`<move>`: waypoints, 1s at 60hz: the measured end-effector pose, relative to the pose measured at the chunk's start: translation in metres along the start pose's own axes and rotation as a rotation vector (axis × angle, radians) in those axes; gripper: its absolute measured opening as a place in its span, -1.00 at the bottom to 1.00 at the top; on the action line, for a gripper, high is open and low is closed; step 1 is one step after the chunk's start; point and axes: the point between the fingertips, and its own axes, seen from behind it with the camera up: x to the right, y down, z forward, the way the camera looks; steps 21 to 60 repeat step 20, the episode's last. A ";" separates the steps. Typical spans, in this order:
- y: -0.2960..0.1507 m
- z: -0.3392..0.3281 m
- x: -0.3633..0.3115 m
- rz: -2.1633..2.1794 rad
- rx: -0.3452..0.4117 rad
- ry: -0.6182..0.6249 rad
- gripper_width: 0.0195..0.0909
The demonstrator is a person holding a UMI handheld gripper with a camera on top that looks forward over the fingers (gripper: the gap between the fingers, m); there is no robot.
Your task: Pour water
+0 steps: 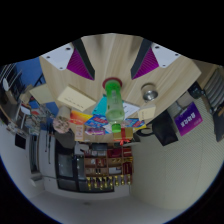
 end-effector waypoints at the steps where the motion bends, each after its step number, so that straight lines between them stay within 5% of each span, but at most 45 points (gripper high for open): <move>1: 0.003 -0.013 0.001 0.010 -0.005 -0.002 0.80; 20: 0.063 -0.249 0.041 0.090 -0.059 -0.077 0.79; 60: 0.063 -0.249 0.041 0.090 -0.059 -0.077 0.79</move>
